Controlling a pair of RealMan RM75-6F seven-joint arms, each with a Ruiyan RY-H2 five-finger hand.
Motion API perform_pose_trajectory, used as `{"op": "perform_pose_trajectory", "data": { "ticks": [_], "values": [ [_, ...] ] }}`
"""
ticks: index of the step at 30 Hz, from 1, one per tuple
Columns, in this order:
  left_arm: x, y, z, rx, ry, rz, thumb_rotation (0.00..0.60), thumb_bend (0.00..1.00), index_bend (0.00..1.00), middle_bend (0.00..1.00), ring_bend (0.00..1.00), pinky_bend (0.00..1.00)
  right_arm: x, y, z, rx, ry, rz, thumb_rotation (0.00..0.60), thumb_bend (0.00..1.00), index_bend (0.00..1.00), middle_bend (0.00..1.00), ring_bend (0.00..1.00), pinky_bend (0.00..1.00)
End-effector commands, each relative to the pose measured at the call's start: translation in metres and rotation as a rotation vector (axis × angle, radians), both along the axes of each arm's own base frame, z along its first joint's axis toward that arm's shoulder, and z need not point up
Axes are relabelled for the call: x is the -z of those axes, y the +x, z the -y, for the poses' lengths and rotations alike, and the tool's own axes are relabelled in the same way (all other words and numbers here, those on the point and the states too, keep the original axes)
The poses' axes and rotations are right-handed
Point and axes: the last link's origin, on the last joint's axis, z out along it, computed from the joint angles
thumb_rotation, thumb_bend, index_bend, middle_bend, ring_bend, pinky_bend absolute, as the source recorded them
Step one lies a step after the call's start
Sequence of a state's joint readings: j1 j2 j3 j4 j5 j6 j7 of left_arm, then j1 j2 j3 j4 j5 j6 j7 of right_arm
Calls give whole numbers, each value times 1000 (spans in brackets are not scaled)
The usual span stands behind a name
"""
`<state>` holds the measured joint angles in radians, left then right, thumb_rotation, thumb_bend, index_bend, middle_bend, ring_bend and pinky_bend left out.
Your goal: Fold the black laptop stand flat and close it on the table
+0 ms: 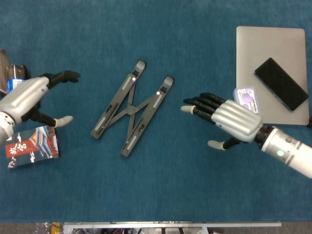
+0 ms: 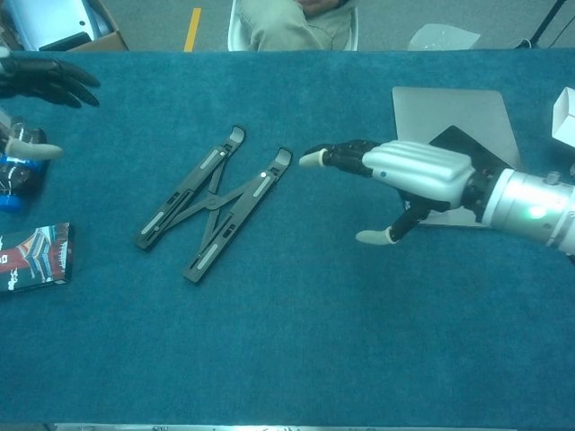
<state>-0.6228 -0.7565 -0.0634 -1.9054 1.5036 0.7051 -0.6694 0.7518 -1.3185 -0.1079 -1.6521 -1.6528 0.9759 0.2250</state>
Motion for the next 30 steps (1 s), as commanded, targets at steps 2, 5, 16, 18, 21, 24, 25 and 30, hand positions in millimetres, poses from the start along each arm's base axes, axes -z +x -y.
{"op": "perform_pose_trajectory", "data": {
  "ticks": [2,5,16,18,21,24,25,30],
  "values": [
    [20,2,-2,22,-43,-51,416,253,125,188,158,115,-10,0,3,11,-33,12,600,228,0,0,0,0],
    [31,5,-3,16,-68,-61,320,253,116,189,159,154,-18,0,7,14,-64,24,600,228,0,0,0,0],
    [63,4,-11,-28,-118,-106,36,253,30,200,166,157,-48,-3,19,48,-152,67,600,228,0,0,0,0],
    [67,3,-13,-41,-112,-111,5,253,22,200,166,157,-52,-4,19,53,-162,71,600,228,0,0,0,0],
    [74,0,-14,-61,-104,-124,0,253,18,201,166,157,-56,-7,20,60,-171,76,600,228,0,0,0,0],
    [82,-2,-14,-78,-103,-138,0,253,9,205,164,157,-58,-9,20,65,-175,78,600,228,0,0,0,0],
    [86,-4,-13,-85,-107,-147,0,253,4,208,163,157,-59,-10,20,67,-178,80,600,227,0,0,0,0],
    [102,-10,-10,-101,-114,-187,0,253,0,211,159,157,-58,-14,19,71,-169,74,600,227,0,0,0,0]
  ]
}}
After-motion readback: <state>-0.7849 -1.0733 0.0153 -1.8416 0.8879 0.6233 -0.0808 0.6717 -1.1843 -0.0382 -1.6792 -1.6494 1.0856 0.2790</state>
